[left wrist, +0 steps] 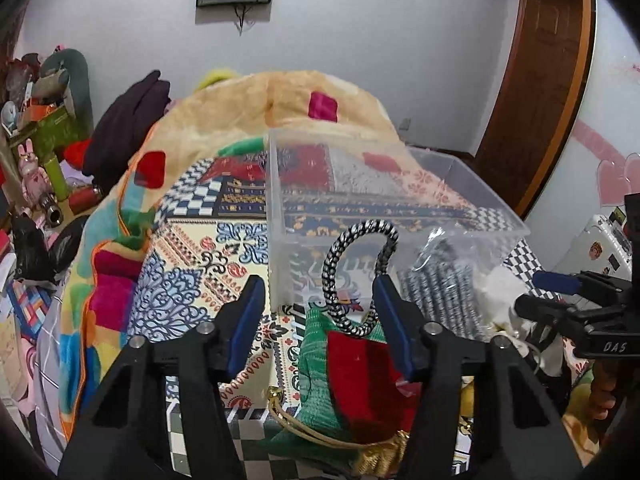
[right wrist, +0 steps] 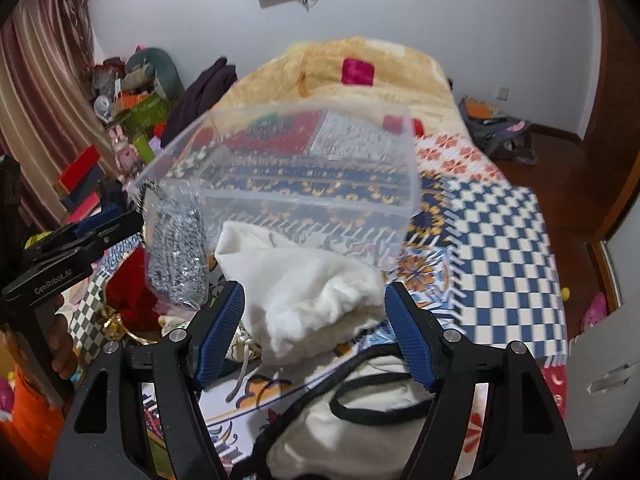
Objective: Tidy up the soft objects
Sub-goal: 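Grasp the beaded bracelet with the left tool while the right grasps the white cloth bag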
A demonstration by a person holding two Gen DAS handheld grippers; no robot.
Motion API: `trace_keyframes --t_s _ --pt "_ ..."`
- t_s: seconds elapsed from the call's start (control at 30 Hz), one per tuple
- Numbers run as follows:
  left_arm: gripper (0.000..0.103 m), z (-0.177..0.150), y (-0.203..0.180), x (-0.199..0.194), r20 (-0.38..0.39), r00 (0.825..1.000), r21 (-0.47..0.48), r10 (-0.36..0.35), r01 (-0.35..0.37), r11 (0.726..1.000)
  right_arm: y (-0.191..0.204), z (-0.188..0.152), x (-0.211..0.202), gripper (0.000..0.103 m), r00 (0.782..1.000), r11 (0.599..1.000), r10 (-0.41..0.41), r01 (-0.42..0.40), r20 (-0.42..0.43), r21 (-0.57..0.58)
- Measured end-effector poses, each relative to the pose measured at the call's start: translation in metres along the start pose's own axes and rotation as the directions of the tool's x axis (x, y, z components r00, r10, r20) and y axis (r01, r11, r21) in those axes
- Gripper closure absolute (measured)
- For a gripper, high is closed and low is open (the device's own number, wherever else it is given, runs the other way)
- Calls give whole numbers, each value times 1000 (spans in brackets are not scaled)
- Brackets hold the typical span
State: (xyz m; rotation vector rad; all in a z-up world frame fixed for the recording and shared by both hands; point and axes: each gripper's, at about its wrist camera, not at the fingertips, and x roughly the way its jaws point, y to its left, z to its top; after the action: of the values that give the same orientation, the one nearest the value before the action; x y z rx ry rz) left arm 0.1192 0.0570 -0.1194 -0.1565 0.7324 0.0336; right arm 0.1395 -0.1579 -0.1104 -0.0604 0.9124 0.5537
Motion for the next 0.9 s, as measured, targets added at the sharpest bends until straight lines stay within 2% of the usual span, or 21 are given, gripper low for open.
trace_keyframes --t_s 0.13,0.23,0.3,0.33,0.4,0.43,0.63,0.9 --pt "60 -3 1 10 -24 1000 -12 -14 14 1000 4 -4 14 35 999 1000 -8 7 -47 -14" --pt "72 -5 -1 13 -30 999 -6 -20 20 1000 6 -5 14 45 999 1000 2 -3 -53 -14" --pt "79 -6 -2 13 -25 999 -5 -25 25 1000 4 -6 16 62 998 1000 19 -19 -68 -6" --pt "83 -6 -2 12 -20 999 -7 -29 29 1000 2 -6 18 65 996 1000 26 -27 -81 -1" --pt "89 -6 -2 11 -17 999 -11 -38 37 999 0 -8 22 85 994 999 42 -41 -96 10" --pt "91 -7 -3 9 -18 999 -11 -38 38 999 0 -8 24 90 994 999 50 -48 -102 17" --pt "97 -6 -9 -13 40 999 15 -31 30 999 3 -10 11 94 998 999 46 -45 -46 18" --pt "97 7 -16 -49 132 991 53 -30 23 998 5 -3 -30 95 997 999 41 -40 61 -16"
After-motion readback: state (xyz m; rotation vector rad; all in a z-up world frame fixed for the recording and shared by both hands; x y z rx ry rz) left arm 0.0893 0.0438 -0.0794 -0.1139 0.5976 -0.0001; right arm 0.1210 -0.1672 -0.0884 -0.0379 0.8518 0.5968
